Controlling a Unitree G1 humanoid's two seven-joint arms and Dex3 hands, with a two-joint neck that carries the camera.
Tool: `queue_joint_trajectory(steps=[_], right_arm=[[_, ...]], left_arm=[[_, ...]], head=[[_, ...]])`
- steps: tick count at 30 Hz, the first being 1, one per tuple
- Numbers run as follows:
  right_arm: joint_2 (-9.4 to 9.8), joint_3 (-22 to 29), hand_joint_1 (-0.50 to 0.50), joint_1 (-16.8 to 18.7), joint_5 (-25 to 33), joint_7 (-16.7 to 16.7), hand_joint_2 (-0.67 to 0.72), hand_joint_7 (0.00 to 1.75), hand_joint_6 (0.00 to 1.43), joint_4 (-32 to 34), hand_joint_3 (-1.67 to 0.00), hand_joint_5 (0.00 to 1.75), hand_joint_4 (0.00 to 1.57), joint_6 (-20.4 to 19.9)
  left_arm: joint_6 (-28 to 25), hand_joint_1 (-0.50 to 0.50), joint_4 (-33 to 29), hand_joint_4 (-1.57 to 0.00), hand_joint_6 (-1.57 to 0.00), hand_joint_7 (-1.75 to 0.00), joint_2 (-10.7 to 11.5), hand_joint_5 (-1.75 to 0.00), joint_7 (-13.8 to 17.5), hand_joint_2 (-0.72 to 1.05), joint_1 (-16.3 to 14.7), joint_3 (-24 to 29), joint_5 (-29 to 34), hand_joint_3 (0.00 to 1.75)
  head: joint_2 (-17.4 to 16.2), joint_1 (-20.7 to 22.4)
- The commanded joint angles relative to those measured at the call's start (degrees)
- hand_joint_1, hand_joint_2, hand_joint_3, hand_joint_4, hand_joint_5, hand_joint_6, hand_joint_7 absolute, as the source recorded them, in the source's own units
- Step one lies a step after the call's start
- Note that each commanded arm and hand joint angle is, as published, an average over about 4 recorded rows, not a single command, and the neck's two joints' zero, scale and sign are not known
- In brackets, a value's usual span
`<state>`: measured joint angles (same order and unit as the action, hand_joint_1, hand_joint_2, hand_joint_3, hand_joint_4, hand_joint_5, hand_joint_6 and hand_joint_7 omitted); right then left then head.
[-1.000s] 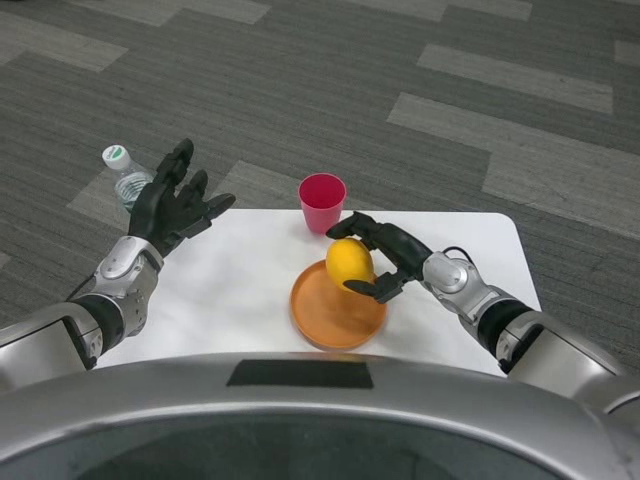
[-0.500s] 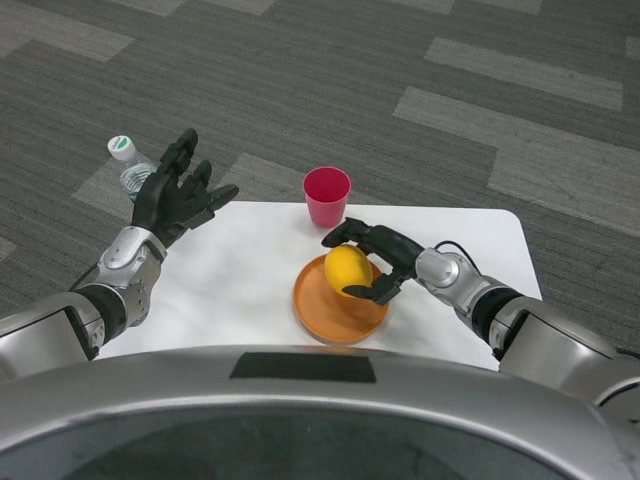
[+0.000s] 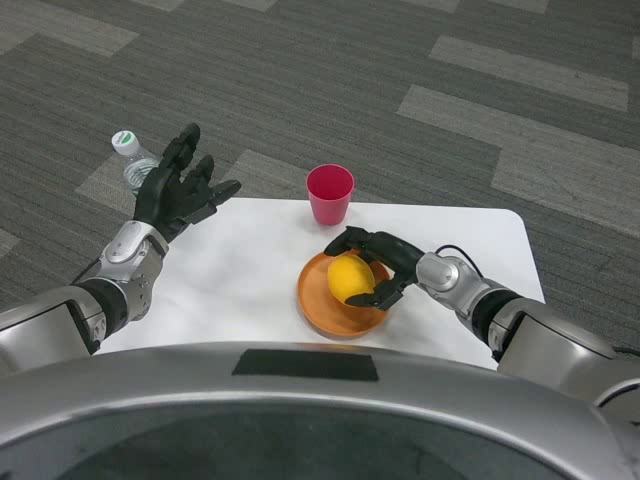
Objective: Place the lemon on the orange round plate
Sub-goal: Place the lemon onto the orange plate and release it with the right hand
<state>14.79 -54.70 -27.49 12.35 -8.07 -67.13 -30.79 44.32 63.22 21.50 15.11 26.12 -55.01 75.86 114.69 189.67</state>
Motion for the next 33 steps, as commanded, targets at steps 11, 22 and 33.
queue_joint_trajectory(steps=[11,22,33], right_arm=[[0.15,0.1,0.04,-1.33,0.4,0.16,0.09,0.49,0.0,-0.61,-0.16,0.82,0.0,0.65],[0.1,0.12,0.02,-1.33,0.44,0.16,0.09,0.49,0.0,-0.72,-0.2,0.87,0.0,0.6],[0.28,3.09,0.02,-0.15,0.88,0.34,-0.1,0.35,0.0,0.53,-0.24,0.82,0.0,-0.41]], left_arm=[[0.42,0.5,0.17,0.0,0.0,0.0,0.91,0.0,-0.17,0.6,0.07,0.61,0.16,0.09],[0.42,0.5,0.59,0.0,0.0,0.0,0.91,0.0,-0.17,0.6,0.07,0.65,0.16,0.09],[0.42,0.5,0.67,0.0,0.0,0.0,1.0,0.0,-0.17,0.6,0.16,0.7,0.16,0.09]], head=[[0.08,0.44],[0.67,0.99],[1.22,1.43]])
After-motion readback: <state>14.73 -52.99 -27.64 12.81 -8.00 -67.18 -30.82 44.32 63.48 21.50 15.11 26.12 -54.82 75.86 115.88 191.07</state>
